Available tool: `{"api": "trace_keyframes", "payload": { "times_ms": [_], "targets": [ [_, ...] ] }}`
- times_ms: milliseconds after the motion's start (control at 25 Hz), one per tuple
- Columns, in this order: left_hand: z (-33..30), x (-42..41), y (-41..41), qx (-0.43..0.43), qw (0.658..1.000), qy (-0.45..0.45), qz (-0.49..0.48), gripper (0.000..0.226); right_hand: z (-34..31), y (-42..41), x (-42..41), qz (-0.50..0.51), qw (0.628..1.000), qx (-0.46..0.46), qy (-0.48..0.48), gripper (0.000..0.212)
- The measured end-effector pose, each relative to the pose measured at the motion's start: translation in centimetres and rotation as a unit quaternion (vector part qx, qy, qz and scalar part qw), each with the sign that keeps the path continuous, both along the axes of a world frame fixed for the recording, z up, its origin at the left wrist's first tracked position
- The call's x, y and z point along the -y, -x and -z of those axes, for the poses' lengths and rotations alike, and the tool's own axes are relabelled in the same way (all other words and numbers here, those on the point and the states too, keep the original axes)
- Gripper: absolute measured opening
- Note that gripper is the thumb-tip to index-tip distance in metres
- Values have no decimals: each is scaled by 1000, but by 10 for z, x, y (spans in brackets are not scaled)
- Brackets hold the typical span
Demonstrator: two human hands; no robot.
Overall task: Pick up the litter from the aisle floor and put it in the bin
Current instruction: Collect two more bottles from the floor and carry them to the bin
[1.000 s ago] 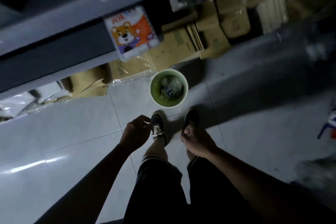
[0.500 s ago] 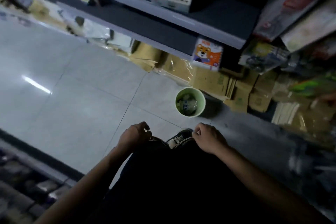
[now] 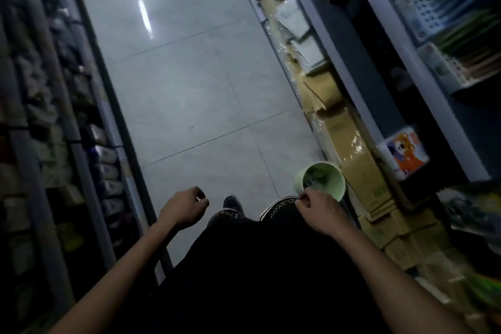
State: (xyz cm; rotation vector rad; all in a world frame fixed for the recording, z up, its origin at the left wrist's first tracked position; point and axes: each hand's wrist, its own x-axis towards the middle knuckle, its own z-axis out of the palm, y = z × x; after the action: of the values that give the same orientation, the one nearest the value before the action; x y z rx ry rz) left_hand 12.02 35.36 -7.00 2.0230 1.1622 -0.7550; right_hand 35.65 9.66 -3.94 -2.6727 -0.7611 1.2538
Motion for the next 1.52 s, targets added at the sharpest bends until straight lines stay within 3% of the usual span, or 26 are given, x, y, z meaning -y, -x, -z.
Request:
{"api": "trace_keyframes", "payload": {
  "times_ms": [160,520,840,1120,1360,1520],
  "targets": [
    [-8,0,23,-7,997,-10,-77,30,-4,-22,-29,-63,998,-3,-10,30],
    [-23,12,-7,-10,982,-8,-191,27,9,-102,-70,-176,984,-16,-12,31],
    [-16,-17,4,-26,937,-13,-349,21,10,-155,-220,-268,962,-4,-51,37],
    [-11,-157,-15,-31,933,-3,-359,21,10,-175,-366,-253,967,-2,-35,37],
    [-23,-329,-88,-21,975,-17,-221,33,-6,-222,-429,-149,988,14,-20,30],
    [-32,-438,-157,16,984,-53,-171,33,-9,-263,-456,-96,995,6,-7,28]
  ]
}}
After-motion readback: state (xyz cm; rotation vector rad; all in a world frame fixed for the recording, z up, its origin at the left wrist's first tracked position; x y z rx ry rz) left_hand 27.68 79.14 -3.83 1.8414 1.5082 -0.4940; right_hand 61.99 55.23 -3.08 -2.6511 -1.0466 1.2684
